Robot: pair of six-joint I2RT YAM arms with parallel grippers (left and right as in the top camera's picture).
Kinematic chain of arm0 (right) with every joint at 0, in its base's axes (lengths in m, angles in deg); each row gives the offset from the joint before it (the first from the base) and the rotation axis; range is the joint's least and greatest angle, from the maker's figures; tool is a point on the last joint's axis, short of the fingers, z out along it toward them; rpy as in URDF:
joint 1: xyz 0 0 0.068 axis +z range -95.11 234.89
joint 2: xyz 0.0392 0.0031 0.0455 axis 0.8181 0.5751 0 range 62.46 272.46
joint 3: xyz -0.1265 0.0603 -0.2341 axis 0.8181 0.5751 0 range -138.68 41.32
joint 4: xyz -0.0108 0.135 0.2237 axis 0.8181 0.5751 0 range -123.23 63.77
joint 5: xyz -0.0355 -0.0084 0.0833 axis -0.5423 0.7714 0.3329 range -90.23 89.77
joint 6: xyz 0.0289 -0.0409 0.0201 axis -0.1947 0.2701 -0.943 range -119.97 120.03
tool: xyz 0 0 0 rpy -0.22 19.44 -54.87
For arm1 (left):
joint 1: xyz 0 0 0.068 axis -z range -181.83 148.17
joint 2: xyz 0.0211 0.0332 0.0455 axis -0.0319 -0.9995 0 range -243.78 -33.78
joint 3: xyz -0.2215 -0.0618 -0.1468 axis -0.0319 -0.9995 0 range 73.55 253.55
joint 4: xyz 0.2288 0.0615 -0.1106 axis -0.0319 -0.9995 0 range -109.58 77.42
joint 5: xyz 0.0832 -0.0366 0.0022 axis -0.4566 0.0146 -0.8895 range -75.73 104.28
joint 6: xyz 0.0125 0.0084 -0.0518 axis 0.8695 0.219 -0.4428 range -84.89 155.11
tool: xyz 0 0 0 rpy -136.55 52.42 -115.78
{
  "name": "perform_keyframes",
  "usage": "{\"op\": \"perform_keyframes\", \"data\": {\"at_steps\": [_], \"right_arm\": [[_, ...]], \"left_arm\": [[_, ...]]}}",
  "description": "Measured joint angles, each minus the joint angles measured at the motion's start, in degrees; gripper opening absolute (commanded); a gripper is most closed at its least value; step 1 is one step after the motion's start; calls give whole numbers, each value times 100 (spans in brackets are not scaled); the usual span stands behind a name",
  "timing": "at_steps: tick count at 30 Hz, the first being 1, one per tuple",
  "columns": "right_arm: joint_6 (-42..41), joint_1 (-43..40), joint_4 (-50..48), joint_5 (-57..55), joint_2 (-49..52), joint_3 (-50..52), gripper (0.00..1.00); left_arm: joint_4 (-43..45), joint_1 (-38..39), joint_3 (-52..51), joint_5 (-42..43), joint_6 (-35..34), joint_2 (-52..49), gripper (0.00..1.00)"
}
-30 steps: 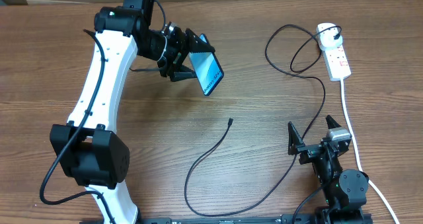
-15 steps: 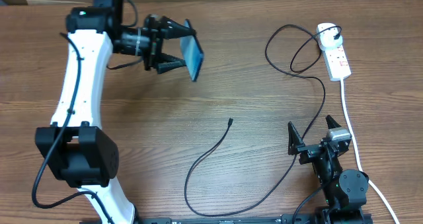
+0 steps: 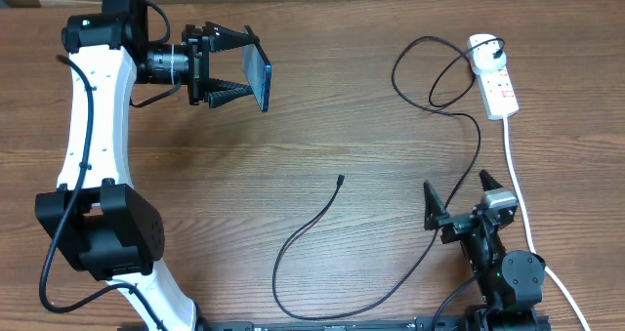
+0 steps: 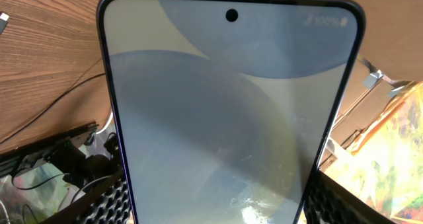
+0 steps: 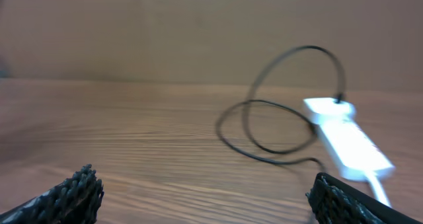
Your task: Plug charger to phone and switch on socket
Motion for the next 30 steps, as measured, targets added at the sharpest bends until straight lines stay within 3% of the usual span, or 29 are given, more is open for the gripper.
{"op": "perform_keyframes", "data": {"at_steps": [4,8,13,16,22,27,30], "right_arm": [[-466,2,-518,1722,0,0,100],[-1537,0,-1600,3416,0,0,100],[-2868,2,-3626,3960,-2,-2,100],[-3427,2,-3958,3901,-4,-92,100],[-3683,0,-2017,3469,396,-1504,100],[-3226,0,168,3410,1738,-3467,100],[-2916,0,675,3856,2684,-4315,100]], "left_arm": [[-17,0,0,-4,0,0,68],[-15,0,0,-31,0,0,67],[-20,0,0,-66,-2,0,67],[-42,0,0,-122,-2,0,68],[-50,46,0,-245,-13,0,68],[-48,232,0,-575,-105,0,68],[-15,376,0,-743,-205,0,68]]}}
